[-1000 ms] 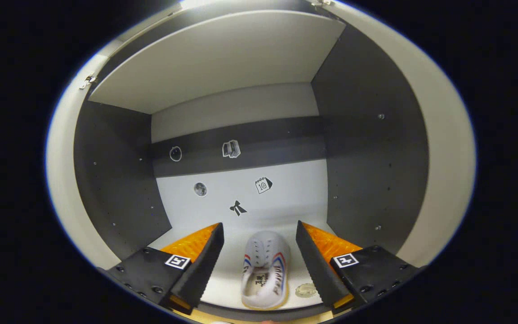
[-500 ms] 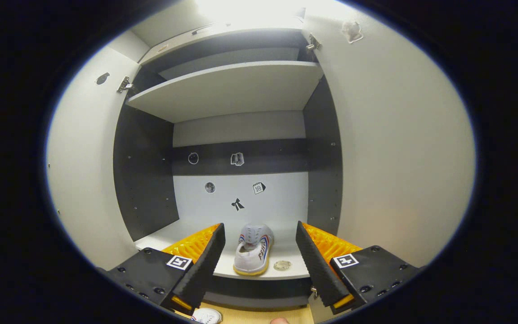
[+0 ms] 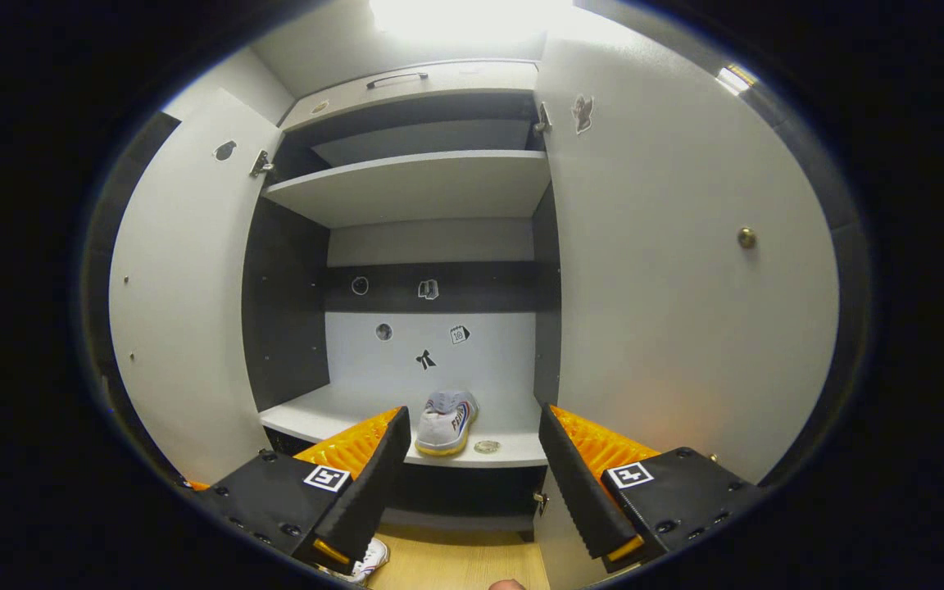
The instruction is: Grab one shoe with the right hand and put it into the shoe cabinet, grab the other shoe with the left hand and put it into the shoe cabinet; then close the right door with the right hand and the left door with the left hand.
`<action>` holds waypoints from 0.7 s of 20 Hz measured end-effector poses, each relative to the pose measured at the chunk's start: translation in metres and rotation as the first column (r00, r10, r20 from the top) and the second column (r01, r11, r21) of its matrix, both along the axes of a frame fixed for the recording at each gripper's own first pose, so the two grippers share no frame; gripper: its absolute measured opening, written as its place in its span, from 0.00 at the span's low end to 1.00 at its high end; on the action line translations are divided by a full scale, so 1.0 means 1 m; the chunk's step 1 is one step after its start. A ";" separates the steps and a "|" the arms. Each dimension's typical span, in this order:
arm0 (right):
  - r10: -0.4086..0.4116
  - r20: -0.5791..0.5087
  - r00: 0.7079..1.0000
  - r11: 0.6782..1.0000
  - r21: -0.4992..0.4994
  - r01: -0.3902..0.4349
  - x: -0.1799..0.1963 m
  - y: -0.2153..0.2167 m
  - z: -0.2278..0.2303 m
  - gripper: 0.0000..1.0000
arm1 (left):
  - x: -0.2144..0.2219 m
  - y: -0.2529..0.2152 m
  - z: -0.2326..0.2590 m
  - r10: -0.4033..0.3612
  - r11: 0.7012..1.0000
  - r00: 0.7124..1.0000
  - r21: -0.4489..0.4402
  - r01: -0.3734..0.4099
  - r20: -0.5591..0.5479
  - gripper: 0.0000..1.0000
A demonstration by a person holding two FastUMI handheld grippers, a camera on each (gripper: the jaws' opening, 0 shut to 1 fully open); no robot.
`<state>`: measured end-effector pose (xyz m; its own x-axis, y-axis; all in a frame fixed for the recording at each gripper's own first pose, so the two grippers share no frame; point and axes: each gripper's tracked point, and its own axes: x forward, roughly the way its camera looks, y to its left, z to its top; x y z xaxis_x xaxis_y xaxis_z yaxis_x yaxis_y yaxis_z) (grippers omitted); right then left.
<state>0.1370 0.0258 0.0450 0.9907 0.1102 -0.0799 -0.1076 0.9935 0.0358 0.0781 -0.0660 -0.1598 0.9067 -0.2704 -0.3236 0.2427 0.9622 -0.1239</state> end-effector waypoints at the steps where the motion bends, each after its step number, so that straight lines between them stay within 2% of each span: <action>1: 0.003 -0.004 1.000 1.000 -0.006 -0.003 -0.008 0.001 -0.002 0.98 | 0.002 -0.004 -0.009 -0.012 1.000 1.000 0.000 0.012 -0.017 0.78; 5: 0.000 -0.033 0.999 1.000 -0.015 0.000 -0.033 0.000 -0.017 0.98 | 0.008 -0.018 -0.051 -0.057 0.998 0.994 0.010 0.058 -0.098 0.79; 9: -0.014 -0.056 0.998 1.000 -0.023 0.013 -0.052 -0.008 -0.030 0.98 | 0.008 -0.031 -0.093 -0.099 0.994 0.976 0.024 0.106 -0.192 0.79; 14: -0.034 -0.081 0.996 0.999 -0.026 0.032 -0.073 -0.017 -0.038 0.98 | 0.011 -0.040 -0.144 -0.113 0.989 0.948 0.053 0.135 -0.299 0.80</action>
